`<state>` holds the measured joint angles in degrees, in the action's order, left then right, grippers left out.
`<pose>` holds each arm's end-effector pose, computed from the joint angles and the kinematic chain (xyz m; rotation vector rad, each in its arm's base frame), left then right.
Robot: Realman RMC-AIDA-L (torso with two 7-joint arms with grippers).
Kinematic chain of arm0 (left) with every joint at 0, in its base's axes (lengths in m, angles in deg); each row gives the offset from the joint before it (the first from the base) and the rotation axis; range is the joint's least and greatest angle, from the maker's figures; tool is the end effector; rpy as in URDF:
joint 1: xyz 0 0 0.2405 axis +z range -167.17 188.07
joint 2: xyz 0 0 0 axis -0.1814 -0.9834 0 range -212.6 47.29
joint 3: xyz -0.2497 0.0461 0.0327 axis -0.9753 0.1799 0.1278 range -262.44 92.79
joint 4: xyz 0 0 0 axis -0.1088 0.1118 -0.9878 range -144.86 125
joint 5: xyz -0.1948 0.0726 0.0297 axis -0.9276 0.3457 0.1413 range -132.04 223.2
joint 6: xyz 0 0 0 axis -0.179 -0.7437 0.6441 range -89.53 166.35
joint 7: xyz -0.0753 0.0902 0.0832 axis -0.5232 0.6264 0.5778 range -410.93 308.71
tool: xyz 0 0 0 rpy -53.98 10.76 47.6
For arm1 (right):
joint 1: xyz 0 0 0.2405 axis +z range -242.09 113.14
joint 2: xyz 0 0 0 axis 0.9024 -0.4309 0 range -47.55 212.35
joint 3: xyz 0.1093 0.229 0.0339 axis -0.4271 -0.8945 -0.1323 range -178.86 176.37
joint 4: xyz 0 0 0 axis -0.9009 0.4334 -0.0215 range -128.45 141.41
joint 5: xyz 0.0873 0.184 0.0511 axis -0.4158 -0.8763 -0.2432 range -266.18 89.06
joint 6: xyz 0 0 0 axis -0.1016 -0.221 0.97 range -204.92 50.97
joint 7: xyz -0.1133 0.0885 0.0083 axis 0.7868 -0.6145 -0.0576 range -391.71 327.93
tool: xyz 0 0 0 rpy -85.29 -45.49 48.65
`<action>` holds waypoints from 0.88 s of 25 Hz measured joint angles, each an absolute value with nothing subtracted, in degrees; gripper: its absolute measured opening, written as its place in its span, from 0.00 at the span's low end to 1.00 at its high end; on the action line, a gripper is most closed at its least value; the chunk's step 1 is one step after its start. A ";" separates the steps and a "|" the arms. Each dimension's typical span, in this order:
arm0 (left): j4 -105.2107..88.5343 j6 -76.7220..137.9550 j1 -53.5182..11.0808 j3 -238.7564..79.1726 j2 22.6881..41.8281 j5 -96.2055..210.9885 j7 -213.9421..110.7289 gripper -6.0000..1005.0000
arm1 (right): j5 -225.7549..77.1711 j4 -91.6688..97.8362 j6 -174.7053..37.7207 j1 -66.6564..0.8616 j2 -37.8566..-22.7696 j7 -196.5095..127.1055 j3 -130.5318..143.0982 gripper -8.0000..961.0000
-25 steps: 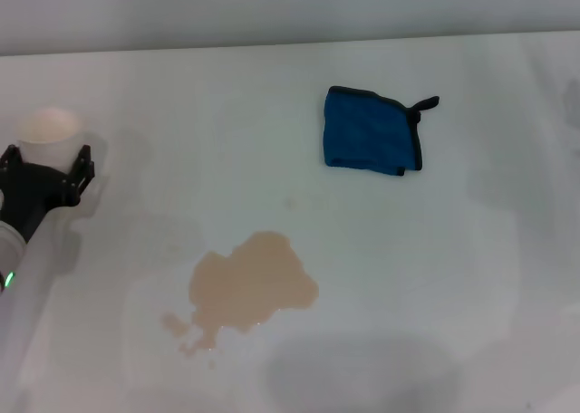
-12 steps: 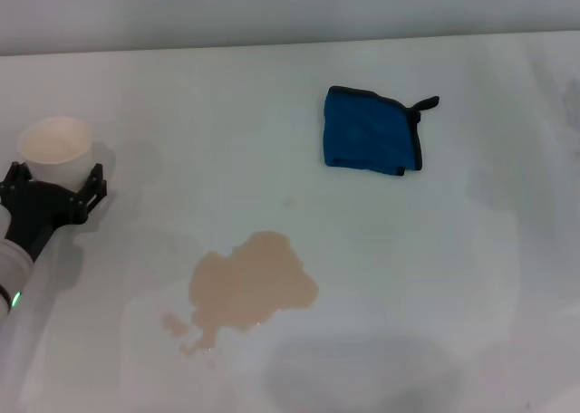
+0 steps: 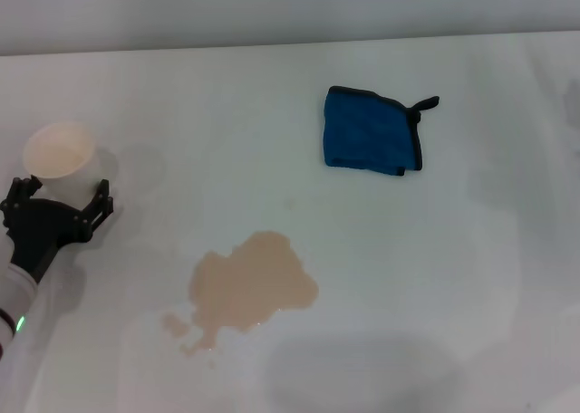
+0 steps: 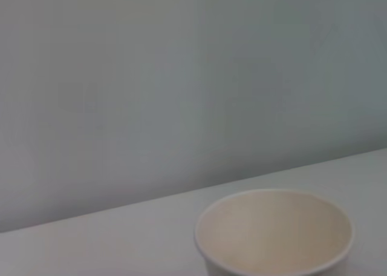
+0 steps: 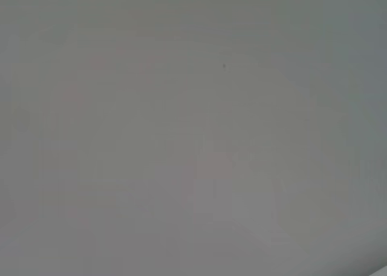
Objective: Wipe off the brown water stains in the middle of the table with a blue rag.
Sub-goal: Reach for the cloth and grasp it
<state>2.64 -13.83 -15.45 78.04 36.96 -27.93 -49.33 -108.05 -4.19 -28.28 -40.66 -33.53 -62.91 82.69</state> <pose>-0.3376 0.3116 -0.0785 -1.8744 -0.6045 -0.3867 0.4013 0.3433 0.0530 -1.1551 1.0247 0.7695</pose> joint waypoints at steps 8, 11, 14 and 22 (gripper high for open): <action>5.19 -14.77 -11.96 78.04 36.90 -28.09 -49.26 0.89 | -108.06 -4.18 -28.28 -40.66 -33.54 -62.91 82.78 0.69; 5.87 -14.81 -11.02 78.03 36.87 -27.99 -49.31 0.89 | -108.07 -4.14 -28.28 -40.66 -33.57 -62.95 82.78 0.69; 7.44 -16.59 -9.38 78.03 36.66 -27.69 -49.30 0.89 | -108.08 -4.31 -28.28 -40.66 -33.59 -62.98 82.78 0.69; 10.98 -32.78 -0.83 78.14 36.58 -21.10 -49.58 0.89 | -107.94 -4.79 -28.37 -40.64 -33.10 -71.82 85.75 0.69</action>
